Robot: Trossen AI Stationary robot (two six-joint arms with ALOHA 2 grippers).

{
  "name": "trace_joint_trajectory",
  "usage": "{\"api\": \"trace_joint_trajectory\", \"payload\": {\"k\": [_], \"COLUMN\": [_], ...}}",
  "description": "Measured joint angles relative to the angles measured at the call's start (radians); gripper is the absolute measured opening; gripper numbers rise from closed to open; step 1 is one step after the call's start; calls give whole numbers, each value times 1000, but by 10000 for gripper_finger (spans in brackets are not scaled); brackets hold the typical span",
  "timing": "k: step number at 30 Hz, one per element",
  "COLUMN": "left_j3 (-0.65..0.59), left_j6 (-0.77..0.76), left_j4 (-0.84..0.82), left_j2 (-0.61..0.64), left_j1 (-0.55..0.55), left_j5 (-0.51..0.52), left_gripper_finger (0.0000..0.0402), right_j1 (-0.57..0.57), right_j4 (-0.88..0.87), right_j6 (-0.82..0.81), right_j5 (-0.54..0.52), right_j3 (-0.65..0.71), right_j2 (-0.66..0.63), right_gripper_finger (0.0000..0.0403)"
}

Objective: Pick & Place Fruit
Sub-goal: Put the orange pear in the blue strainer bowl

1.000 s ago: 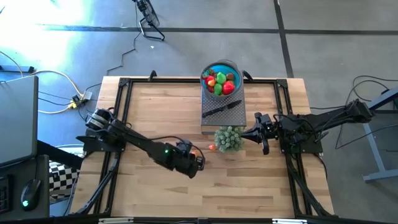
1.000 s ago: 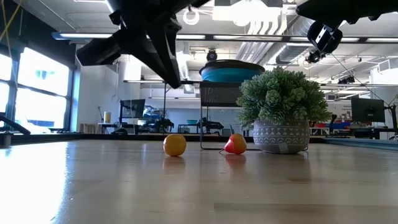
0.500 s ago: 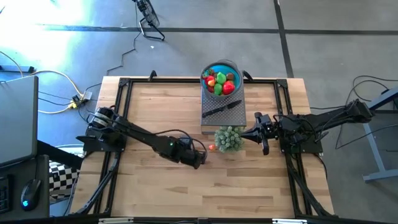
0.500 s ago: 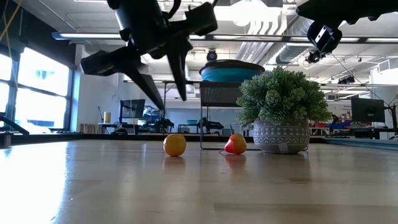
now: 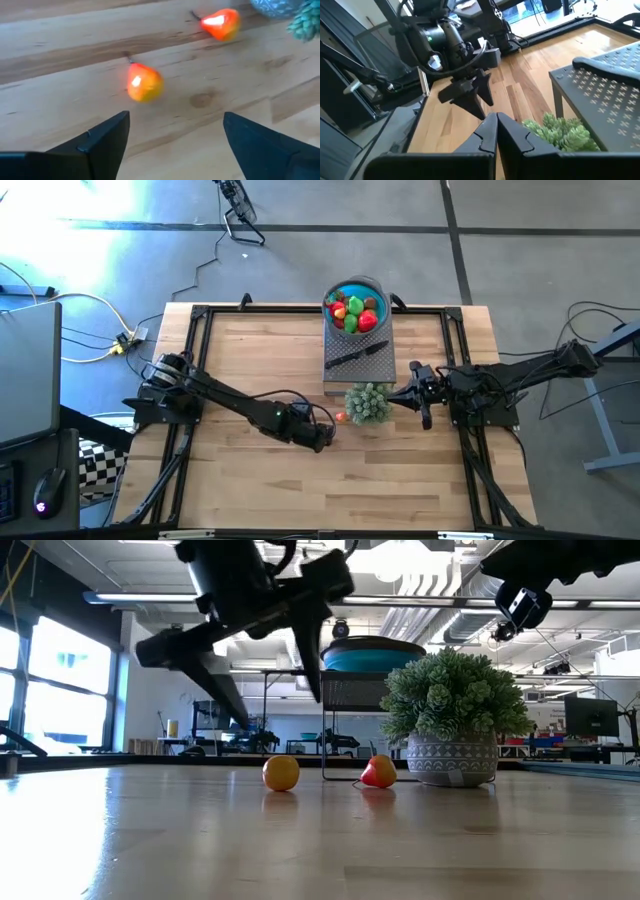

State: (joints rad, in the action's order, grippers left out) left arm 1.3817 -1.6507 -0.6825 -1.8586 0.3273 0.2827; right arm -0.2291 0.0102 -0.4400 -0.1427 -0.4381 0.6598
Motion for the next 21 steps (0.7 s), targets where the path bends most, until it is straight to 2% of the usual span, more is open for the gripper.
{"api": "trace_joint_trajectory", "payload": {"k": [13,21], "left_j3": [-2,-4], "left_j6": [-84,-110], "left_j4": [-3,1], "left_j2": [-97,-114], "left_j1": [-1,-1], "left_j5": [-1,16], "left_gripper_finger": [317,317], "right_j1": [0,0], "right_j4": [-6,-6], "right_j6": [0,0], "right_j5": [0,0], "right_j3": [0,0], "right_j2": [0,0], "right_gripper_finger": [2,2]}}
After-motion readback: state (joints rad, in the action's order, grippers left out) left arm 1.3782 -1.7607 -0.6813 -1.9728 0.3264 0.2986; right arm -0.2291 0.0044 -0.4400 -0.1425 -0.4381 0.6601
